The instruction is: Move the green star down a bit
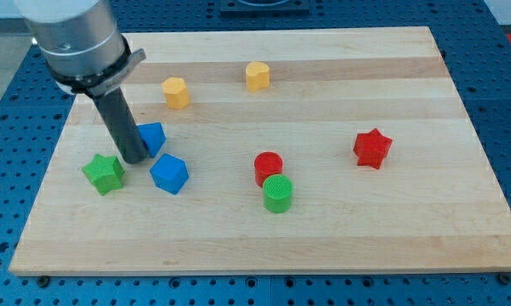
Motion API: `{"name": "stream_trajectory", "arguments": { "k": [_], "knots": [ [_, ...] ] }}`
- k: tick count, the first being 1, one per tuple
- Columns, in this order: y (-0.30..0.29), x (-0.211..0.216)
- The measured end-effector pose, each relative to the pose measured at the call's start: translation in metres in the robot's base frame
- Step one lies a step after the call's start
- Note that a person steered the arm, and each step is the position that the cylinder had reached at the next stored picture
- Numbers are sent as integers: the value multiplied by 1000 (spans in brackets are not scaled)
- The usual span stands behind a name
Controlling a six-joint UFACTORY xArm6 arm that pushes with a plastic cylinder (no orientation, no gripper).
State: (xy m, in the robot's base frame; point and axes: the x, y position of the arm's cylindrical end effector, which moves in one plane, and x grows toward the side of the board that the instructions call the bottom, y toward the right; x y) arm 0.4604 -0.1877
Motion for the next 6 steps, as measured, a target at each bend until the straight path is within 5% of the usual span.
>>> {"name": "stream_trajectory", "arguments": {
  "k": [2, 3, 5, 6],
  "knots": [
    [-77, 23],
    [-79, 50],
    [-56, -5],
    [-26, 5]
  ]
}}
